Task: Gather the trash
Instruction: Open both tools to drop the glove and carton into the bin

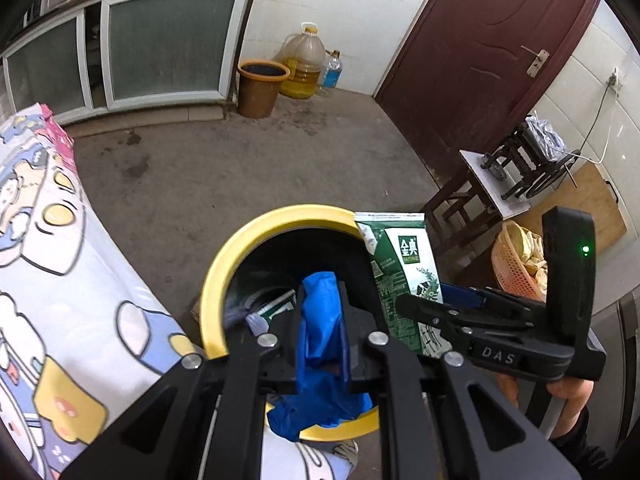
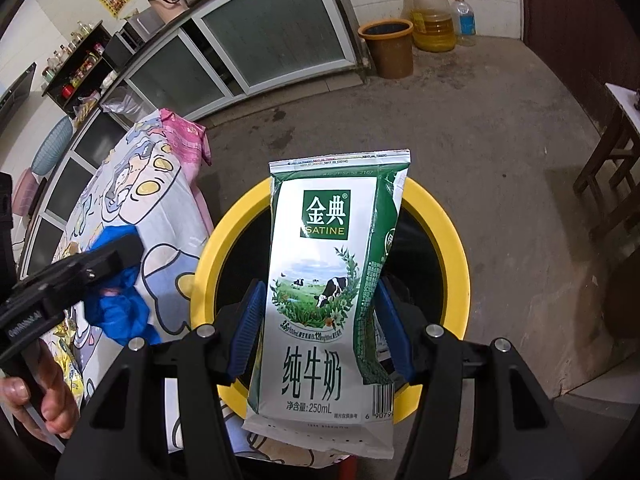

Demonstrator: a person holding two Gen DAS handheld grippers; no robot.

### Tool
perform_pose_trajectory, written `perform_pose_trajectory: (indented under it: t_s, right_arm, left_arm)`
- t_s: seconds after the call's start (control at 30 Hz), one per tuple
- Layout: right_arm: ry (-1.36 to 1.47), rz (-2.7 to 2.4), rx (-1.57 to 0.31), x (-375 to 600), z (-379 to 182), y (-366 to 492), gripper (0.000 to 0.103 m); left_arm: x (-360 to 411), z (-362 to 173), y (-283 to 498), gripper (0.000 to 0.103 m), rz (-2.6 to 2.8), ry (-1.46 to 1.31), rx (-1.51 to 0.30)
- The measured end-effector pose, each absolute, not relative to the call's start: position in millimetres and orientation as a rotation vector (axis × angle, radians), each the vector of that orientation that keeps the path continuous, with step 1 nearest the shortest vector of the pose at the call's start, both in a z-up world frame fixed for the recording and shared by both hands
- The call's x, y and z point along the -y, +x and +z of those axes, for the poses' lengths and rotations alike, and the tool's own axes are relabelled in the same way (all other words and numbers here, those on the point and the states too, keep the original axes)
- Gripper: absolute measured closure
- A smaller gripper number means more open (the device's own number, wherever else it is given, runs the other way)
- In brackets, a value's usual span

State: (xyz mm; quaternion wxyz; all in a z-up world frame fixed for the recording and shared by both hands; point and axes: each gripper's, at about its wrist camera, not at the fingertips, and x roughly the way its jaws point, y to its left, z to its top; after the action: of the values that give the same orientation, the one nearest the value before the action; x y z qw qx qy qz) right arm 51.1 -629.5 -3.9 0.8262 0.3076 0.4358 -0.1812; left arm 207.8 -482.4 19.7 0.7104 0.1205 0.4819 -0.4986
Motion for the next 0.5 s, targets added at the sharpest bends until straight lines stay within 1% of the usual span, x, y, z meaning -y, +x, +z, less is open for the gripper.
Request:
perform_pose_trajectory:
  t_s: [0.2, 0.27, 0.3, 0.33, 0.37, 0.5]
  right_arm:
    - [0.665, -0.388, -0.940, 632.2, -10.7, 53.5, 0.047]
    - [0.679, -0.380, -0.949, 633.9, -12.5, 54.2, 0.044]
    - [0.685, -0.381, -0.954, 634.7, -13.6, 54.0, 0.037]
    - [0.687, -0.393, -0.952, 635.8, -13.1, 54.2, 0.031]
    - [0.687, -0.408, -0.953, 636.8, -13.3, 53.4, 0.031]
    - [0.709, -0.414, -0.955, 639.4, -15.8, 46.0, 0.031]
  left_arm:
    - [496.6, 6.4, 204.8, 0.091, -1.101, 0.264, -1.090]
    - [495.4, 6.3, 206.2, 0.075, -1.101, 0.247, -1.091]
    - [493.3, 7.2, 207.5, 0.043, -1.088, 0.231, -1.086]
    - [489.5, 9.2, 208.8, 0.015, -1.070, 0.213, -1.074]
    - [484.4, 11.6, 210.7, 0.010, -1.057, 0.185, -1.058]
    - [468.8, 14.9, 219.1, 0.009, -1.041, 0.136, -1.060]
